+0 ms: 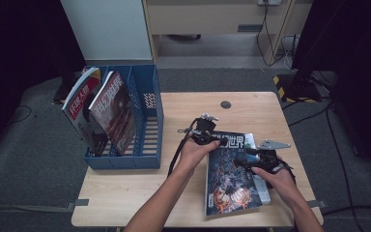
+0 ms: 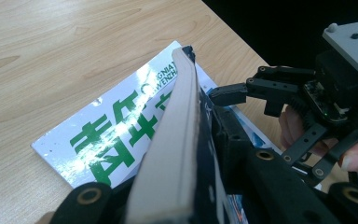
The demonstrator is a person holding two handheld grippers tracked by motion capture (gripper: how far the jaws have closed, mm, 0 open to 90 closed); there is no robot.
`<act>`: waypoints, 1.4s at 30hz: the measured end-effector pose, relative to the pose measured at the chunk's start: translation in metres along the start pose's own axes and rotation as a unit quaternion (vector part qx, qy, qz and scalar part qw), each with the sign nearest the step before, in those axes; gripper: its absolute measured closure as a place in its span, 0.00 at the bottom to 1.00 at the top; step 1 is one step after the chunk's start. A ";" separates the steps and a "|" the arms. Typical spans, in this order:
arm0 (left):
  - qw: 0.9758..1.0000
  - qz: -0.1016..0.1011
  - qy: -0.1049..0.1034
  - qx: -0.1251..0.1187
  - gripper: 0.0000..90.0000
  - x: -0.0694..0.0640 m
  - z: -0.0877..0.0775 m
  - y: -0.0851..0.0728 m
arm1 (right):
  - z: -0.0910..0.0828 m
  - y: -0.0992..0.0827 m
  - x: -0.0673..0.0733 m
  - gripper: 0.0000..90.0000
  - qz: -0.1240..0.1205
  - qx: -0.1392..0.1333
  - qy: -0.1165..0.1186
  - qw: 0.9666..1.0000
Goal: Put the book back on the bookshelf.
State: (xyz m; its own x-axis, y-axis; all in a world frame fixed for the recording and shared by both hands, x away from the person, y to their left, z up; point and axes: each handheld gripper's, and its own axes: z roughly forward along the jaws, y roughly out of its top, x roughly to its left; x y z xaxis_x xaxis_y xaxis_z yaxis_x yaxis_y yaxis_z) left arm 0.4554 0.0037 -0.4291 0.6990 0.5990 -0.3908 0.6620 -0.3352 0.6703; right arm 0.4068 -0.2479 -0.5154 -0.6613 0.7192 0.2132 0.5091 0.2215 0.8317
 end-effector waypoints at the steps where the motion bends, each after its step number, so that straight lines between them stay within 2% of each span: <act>1: 1.000 0.002 -0.001 -0.001 0.87 0.000 -0.001 0.000 | -0.001 0.000 0.000 0.25 0.001 0.001 0.002 1.000; 11: 1.000 0.005 -0.009 -0.018 0.90 0.001 -0.019 0.006 | -0.014 -0.002 -0.011 0.25 0.005 -0.006 -0.012 1.000; 16: 1.000 0.004 -0.010 -0.026 0.90 0.003 -0.031 0.007 | -0.021 -0.005 -0.022 0.24 0.020 -0.007 -0.036 0.999; 20: 0.999 0.006 -0.009 -0.037 0.91 0.003 -0.042 0.009 | -0.023 -0.007 -0.027 0.24 0.023 -0.001 -0.058 0.998; 28: 0.998 0.015 0.009 -0.053 0.91 0.005 -0.072 0.016 | -0.030 -0.011 -0.039 0.22 0.034 0.003 -0.120 0.992; 37: 0.996 0.016 0.028 -0.083 0.91 0.008 -0.110 0.022 | -0.032 -0.013 -0.043 0.21 0.028 0.007 -0.156 0.987; 42: 0.994 0.021 0.040 -0.095 0.91 0.006 -0.126 0.027 | -0.032 -0.013 -0.045 0.21 0.029 0.010 -0.167 0.985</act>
State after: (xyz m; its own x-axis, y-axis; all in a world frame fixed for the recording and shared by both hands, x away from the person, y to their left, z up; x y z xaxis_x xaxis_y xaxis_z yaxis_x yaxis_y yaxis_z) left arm 0.4433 0.0898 -0.3336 0.6965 0.6453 -0.3138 0.5641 -0.2220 0.7953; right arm 0.4120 -0.3039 -0.5196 -0.4139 0.9070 0.0778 0.5537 0.1830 0.8123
